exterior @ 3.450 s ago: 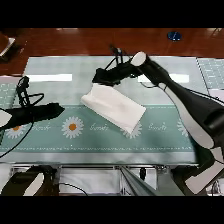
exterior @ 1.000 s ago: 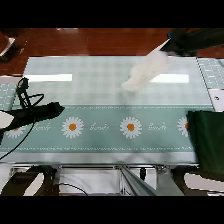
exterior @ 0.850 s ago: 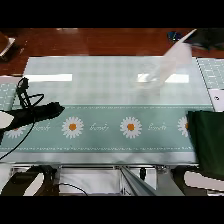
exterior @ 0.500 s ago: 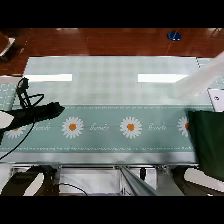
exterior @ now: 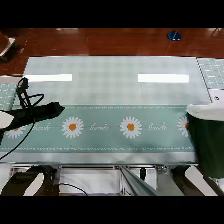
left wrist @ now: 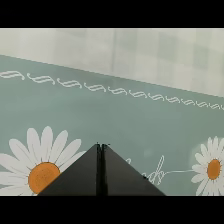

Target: Fold the shirts.

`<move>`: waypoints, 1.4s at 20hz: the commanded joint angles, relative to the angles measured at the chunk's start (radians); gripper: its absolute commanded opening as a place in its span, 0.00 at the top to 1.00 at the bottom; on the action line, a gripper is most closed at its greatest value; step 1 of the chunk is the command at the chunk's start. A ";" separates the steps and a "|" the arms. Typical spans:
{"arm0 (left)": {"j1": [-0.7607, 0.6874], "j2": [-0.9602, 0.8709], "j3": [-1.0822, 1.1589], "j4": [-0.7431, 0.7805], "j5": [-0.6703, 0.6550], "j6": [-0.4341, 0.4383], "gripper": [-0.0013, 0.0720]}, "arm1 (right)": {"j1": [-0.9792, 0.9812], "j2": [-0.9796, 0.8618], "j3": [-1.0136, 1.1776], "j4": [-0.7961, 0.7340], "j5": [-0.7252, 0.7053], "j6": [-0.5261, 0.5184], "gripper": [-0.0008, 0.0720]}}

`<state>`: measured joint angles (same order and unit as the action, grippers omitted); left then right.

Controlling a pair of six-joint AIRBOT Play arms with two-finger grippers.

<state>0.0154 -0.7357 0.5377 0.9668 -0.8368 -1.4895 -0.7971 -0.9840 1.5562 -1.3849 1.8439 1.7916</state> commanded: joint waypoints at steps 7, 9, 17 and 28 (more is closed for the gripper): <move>0.001 -0.004 0.000 0.000 0.027 0.001 0.96 | -0.192 0.315 -0.568 -0.413 -0.008 -0.102 0.42; 0.001 -0.008 0.000 0.000 0.044 0.005 0.96 | -0.192 0.296 -0.574 -0.404 -0.039 -0.108 0.42; -0.058 -0.169 0.530 -0.036 0.101 0.068 0.96 | 0.031 0.019 -0.213 0.684 -0.470 -0.222 0.96; -0.338 -0.460 0.574 0.496 -0.108 -0.210 0.96 | 0.934 -0.236 -0.457 -0.315 -0.760 0.021 0.96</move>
<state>-0.3107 -1.1378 1.1473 1.3674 -0.9245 -1.6287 0.0711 -1.1236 1.1297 -1.5646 1.1362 1.7428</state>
